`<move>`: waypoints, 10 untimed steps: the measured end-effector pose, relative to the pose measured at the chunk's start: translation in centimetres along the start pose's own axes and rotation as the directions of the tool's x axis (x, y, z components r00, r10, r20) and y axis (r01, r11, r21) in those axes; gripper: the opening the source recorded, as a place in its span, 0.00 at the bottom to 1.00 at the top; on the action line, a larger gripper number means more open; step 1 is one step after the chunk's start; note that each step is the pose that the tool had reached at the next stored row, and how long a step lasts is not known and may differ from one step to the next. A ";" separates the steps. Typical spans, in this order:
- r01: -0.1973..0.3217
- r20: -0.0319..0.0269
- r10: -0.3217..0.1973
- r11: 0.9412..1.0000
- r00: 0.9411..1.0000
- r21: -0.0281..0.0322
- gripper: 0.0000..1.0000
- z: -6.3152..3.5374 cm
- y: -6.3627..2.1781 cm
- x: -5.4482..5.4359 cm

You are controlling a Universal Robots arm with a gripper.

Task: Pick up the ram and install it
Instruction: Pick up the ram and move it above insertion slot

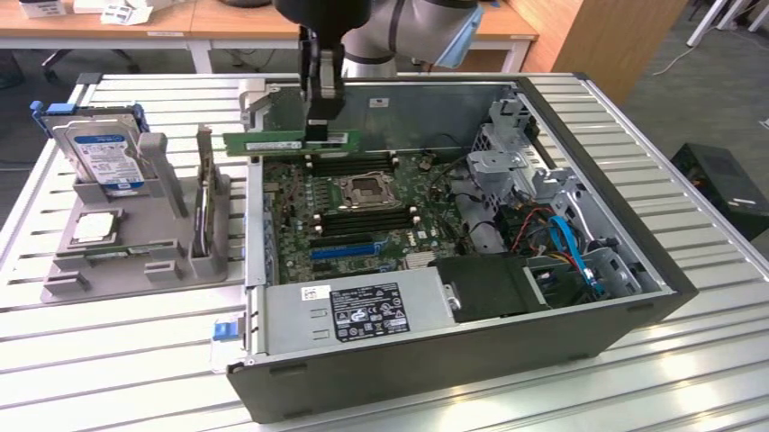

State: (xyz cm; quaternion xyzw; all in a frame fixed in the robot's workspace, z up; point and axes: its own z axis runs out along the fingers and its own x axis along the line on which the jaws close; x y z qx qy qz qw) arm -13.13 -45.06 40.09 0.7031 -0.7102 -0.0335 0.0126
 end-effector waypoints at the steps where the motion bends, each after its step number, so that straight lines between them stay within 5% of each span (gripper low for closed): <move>1: 0.000 0.000 0.000 1.000 1.000 0.000 0.12 -0.02 -0.22 0.0; 10: 0.000 0.000 0.000 1.000 1.000 -0.005 0.12 -0.14 -2.17 0.0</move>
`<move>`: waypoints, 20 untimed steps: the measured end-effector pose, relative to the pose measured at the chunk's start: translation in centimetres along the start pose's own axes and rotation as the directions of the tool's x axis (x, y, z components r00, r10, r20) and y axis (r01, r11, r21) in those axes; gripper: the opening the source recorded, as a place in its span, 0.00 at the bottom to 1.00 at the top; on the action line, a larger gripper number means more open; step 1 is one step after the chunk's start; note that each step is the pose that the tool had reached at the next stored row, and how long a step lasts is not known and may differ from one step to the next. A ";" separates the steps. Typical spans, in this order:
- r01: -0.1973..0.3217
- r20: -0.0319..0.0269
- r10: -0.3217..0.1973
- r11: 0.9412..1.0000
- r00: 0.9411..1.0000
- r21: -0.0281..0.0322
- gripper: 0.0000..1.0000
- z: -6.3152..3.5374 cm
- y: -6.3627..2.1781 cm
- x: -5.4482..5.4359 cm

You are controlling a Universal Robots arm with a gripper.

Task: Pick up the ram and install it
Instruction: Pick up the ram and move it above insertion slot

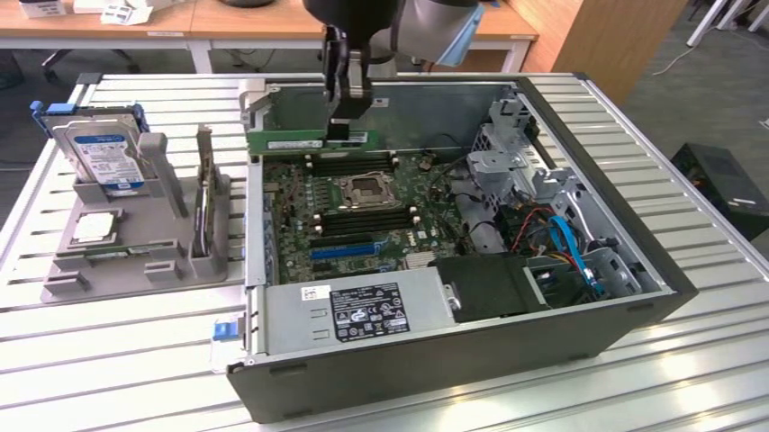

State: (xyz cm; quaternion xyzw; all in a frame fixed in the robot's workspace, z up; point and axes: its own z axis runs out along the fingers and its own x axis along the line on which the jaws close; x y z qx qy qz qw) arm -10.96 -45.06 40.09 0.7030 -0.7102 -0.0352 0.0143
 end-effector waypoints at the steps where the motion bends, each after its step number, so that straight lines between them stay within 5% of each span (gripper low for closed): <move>1: 0.000 0.000 0.000 1.000 1.000 0.000 0.12 -0.02 -0.20 0.0; 20: 0.000 0.000 0.000 1.000 1.000 -0.010 0.12 -0.29 -4.11 0.0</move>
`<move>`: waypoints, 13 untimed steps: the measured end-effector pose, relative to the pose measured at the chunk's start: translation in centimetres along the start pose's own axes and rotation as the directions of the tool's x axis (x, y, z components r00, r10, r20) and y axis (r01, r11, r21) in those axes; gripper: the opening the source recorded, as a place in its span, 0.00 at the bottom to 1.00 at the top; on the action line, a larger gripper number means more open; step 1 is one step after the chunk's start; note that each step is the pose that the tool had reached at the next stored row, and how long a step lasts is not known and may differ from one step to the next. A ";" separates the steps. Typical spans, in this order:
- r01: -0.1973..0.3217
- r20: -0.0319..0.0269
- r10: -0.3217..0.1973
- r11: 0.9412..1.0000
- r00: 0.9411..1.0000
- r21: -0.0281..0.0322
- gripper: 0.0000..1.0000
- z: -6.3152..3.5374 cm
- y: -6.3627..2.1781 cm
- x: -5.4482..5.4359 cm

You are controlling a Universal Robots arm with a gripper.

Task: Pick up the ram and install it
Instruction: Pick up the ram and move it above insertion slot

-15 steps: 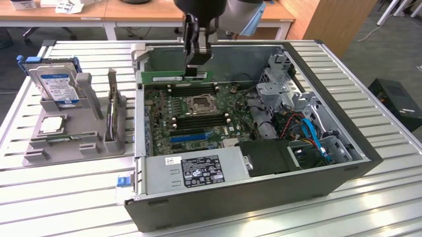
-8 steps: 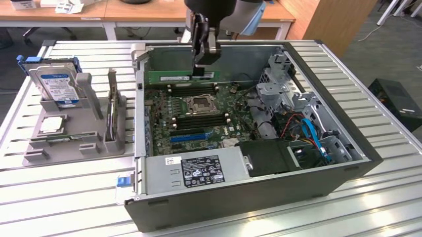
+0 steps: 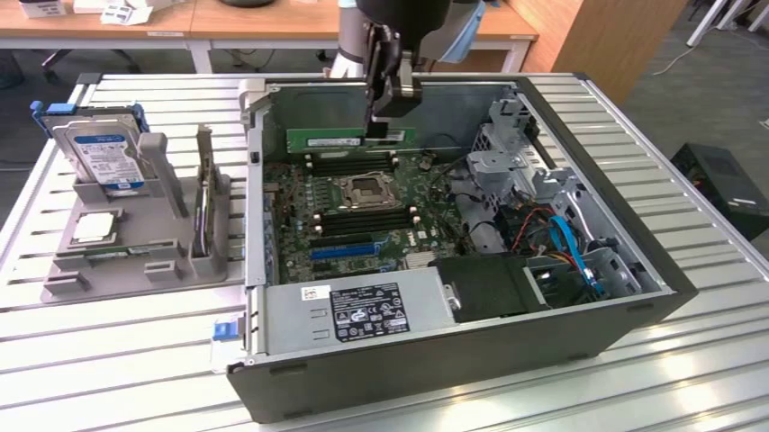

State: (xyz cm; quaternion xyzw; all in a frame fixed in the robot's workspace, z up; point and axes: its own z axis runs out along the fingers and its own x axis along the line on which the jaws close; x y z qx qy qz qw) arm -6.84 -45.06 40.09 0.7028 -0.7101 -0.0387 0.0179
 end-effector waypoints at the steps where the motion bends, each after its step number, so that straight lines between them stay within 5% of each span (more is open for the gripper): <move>1: 0.000 0.000 0.000 1.000 1.000 -0.001 0.12 -0.02 -0.20 0.0; 13: 0.000 0.000 0.000 1.000 1.000 -0.007 0.12 -0.20 -2.47 0.0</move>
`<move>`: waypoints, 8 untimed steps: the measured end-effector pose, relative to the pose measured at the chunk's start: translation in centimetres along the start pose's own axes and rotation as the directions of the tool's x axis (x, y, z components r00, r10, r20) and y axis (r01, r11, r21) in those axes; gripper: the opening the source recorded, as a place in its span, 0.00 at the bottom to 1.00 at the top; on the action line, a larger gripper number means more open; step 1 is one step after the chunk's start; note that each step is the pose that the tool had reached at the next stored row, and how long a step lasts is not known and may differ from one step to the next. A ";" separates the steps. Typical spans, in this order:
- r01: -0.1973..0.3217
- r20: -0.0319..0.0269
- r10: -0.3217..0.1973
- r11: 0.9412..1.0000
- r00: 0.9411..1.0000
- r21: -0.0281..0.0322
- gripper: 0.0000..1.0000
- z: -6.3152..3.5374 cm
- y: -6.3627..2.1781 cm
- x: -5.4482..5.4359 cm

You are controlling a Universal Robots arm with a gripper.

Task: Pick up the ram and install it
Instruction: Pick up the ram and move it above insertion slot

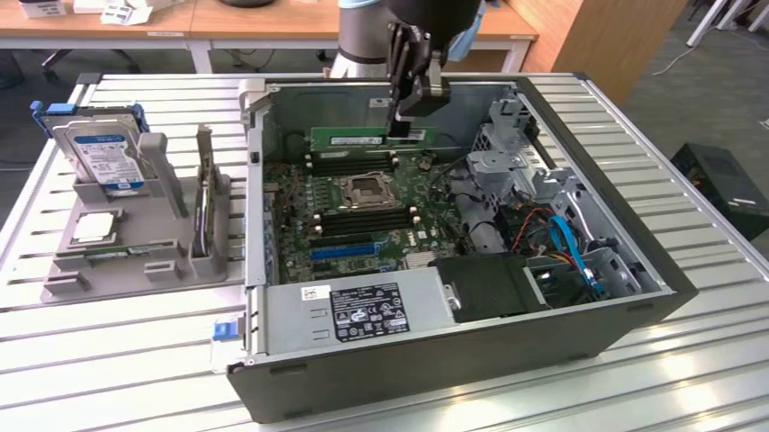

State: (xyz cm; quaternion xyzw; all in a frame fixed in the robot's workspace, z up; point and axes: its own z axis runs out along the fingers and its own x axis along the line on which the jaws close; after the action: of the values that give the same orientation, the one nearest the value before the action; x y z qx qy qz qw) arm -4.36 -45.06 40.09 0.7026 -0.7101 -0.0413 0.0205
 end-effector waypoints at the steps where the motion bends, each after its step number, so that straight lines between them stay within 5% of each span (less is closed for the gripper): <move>1: 0.000 0.000 0.000 1.000 1.000 -0.001 0.12 -0.02 -0.18 0.0; 8: 0.000 0.000 0.000 1.000 1.000 -0.005 0.12 -0.12 -1.33 0.0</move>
State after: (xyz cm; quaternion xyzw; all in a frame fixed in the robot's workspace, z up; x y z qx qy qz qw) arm -3.03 -45.06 40.09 0.7025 -0.7100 -0.0430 0.0222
